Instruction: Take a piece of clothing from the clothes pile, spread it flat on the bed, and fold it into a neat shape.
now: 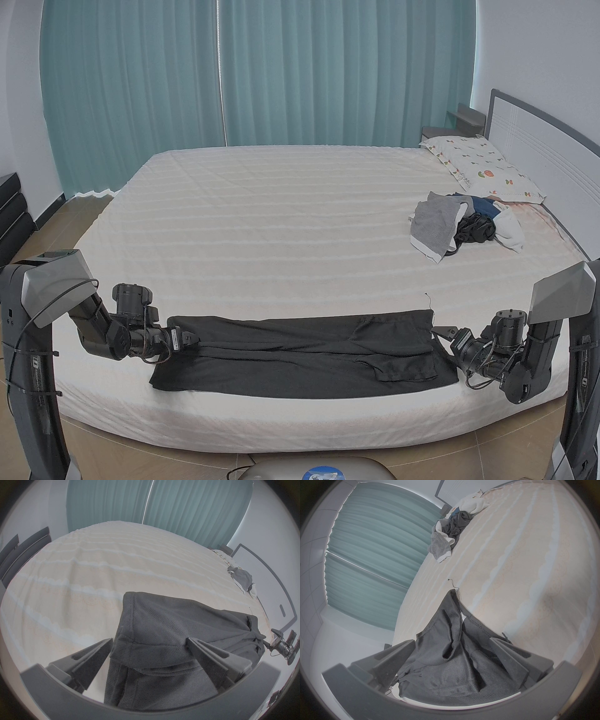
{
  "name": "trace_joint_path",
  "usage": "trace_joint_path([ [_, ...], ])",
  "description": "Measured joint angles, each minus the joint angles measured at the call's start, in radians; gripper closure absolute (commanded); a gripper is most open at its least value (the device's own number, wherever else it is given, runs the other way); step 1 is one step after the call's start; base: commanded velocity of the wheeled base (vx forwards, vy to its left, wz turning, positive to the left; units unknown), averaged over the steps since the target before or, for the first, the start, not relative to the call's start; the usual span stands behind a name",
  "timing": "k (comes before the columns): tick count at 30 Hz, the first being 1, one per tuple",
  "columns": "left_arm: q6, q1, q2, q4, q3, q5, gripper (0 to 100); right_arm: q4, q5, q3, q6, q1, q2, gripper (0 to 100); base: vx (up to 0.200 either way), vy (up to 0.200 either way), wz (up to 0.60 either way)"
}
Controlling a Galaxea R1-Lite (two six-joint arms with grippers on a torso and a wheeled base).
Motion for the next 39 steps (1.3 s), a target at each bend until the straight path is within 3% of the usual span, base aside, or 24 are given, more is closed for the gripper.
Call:
trace_joint_path([
  [11, -0.001, -0.001, 0.013, -0.004, 0.000, -0.008, 0, -0.001, 0.001, 0.000, 0.000, 0.000, 0.003, 0, 0.000, 0.000, 0.00],
  [17, -0.005, -0.002, 0.024, -0.070, 0.000, -0.010, 0, -0.001, 0.001, 0.000, 0.000, 0.000, 0.003, 0, 0.000, 0.000, 0.00],
  [18, -0.006, -0.002, 0.026, -0.074, 0.002, -0.010, 100, -0.001, 0.001, 0.000, 0.000, 0.000, 0.003, 0, 0.000, 0.000, 0.00],
  [39, -0.021, 0.002, 0.016, -0.076, 0.022, -0.010, 100, -0.001, 0.003, 0.000, 0.000, -0.001, 0.004, 0, 0.000, 0.000, 0.00],
])
